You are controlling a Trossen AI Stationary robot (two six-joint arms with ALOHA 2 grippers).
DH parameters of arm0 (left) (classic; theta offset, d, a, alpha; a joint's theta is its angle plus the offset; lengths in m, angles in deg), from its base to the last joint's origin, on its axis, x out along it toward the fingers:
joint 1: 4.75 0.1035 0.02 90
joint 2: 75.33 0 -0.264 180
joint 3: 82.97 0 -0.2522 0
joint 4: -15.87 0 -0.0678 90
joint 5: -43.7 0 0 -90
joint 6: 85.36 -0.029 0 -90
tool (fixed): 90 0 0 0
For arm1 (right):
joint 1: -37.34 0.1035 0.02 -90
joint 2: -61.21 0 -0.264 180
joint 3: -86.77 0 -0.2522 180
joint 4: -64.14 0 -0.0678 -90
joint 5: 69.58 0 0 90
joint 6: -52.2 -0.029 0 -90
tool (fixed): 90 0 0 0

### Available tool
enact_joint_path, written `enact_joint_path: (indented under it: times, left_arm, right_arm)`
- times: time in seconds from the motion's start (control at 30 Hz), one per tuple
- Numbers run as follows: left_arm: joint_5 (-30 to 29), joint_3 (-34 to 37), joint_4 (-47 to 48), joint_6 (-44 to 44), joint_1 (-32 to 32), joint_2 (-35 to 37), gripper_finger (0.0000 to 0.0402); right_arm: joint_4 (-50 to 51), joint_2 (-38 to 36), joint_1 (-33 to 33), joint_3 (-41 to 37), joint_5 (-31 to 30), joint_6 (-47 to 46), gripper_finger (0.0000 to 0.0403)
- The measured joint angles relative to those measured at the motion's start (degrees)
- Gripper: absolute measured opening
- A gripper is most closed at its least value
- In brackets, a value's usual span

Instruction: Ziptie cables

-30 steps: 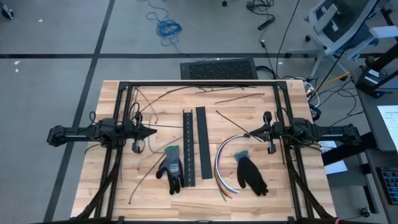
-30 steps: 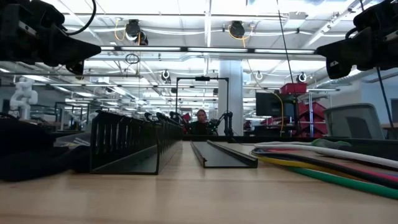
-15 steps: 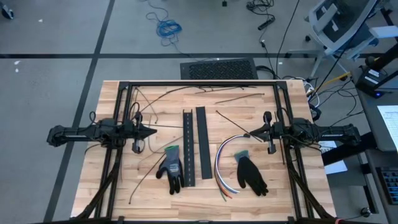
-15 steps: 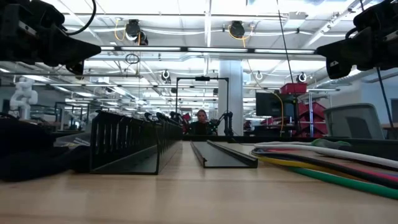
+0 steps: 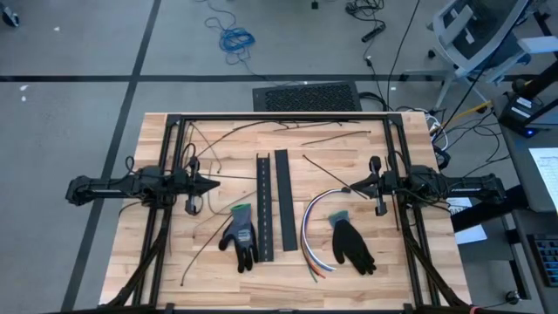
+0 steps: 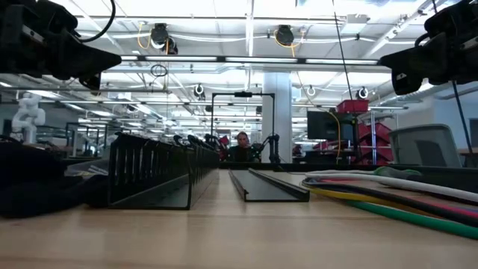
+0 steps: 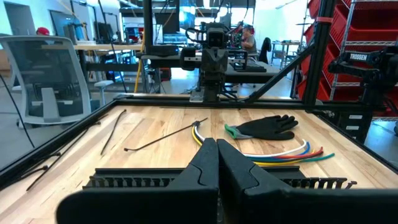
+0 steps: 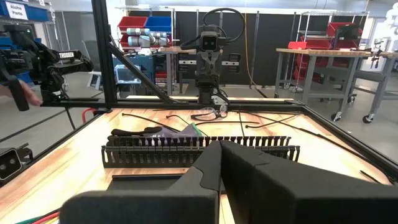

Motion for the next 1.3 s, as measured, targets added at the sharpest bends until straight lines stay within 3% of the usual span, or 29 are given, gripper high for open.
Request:
enact_joint_path:
  times: [1.3]
  left_arm:
    - [0.0, 0.0, -3.0, -1.9, 0.0, 0.0, 0.0000]
  right_arm:
    - [0.0, 0.0, 0.0, 0.0, 0.0, 0.0, 0.0000]
